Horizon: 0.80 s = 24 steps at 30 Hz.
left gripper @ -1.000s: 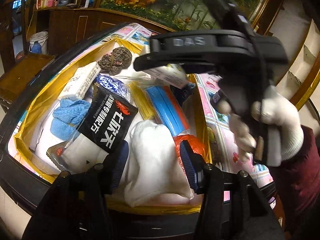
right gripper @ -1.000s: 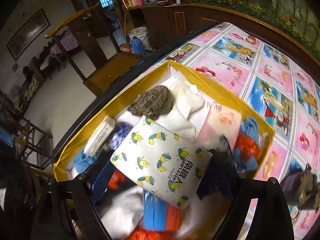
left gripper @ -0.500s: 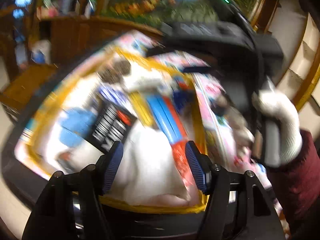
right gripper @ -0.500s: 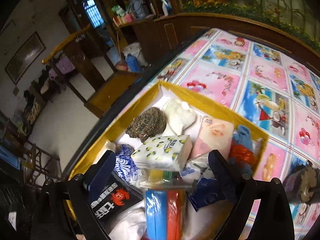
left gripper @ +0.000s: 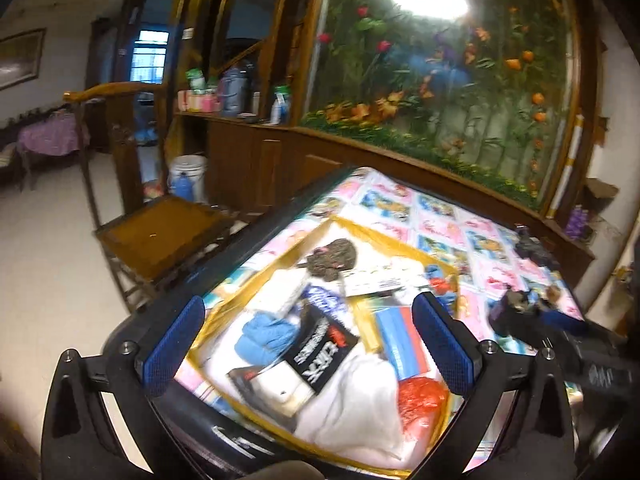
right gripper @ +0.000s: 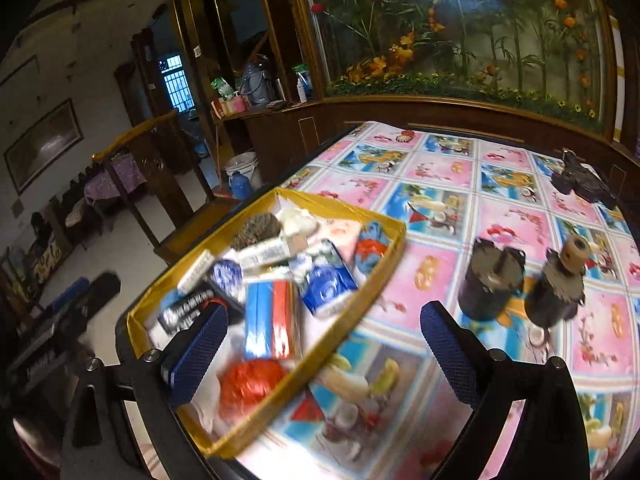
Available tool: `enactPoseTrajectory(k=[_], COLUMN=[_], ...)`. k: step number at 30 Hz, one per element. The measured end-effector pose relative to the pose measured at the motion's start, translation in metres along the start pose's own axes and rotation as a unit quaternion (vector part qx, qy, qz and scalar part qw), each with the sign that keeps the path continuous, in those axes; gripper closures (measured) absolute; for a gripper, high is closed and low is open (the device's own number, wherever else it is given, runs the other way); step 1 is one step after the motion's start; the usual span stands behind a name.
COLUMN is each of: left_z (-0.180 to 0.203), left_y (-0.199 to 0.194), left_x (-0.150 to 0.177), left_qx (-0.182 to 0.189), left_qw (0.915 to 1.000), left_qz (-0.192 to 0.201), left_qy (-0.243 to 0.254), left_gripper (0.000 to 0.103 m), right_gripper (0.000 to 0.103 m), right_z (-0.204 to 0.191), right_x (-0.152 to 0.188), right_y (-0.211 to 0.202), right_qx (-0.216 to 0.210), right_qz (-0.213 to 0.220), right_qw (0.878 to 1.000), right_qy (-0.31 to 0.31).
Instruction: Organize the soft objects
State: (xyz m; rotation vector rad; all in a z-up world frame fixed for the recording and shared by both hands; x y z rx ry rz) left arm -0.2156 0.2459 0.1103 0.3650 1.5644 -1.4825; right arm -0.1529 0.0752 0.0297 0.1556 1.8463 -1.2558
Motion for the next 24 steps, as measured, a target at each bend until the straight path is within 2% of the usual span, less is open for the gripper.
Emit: enactPoseTrajectory(k=[3, 6, 17, 24], left_z=[0.014, 0.018, 0.015, 0.013], left_y=[-0.005, -0.004, 0.005, 0.013], left_x=[0.005, 0.009, 0.013, 0.017], left_qx=[-0.025, -0.035, -0.038, -0.044], left_qw=[0.9995, 0.9990, 0.9983, 0.9970], left_qz=[0.011, 0.008, -0.034, -0.057], left_qy=[0.018, 0.028, 0.028, 0.028], left_gripper=[0.000, 0.000, 0.000, 0.000], right_gripper=[0.004, 0.004, 0.004, 0.004], right_z=[-0.005, -0.016, -0.061, -0.069], right_x=[0.020, 0.032, 0.052, 0.055], right_y=[-0.010, -0.010, -0.002, 0.001], right_qx=[0.007, 0.010, 0.027, 0.031], right_qz=[-0.006, -0.020, -0.039, -0.041], right_qw=[1.000, 0.999, 0.995, 0.994], right_qy=[-0.010, -0.024, -0.089, -0.097])
Point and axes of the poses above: each gripper's, at about its wrist camera, not at the fingertips, and y roughly the way its jaws point, z to its right, x to its underside, the point moved 2 cm from there along y, roughly the way its jaws point, and after that the axes turned 10 degrees about -z, right-handed, at the moved point
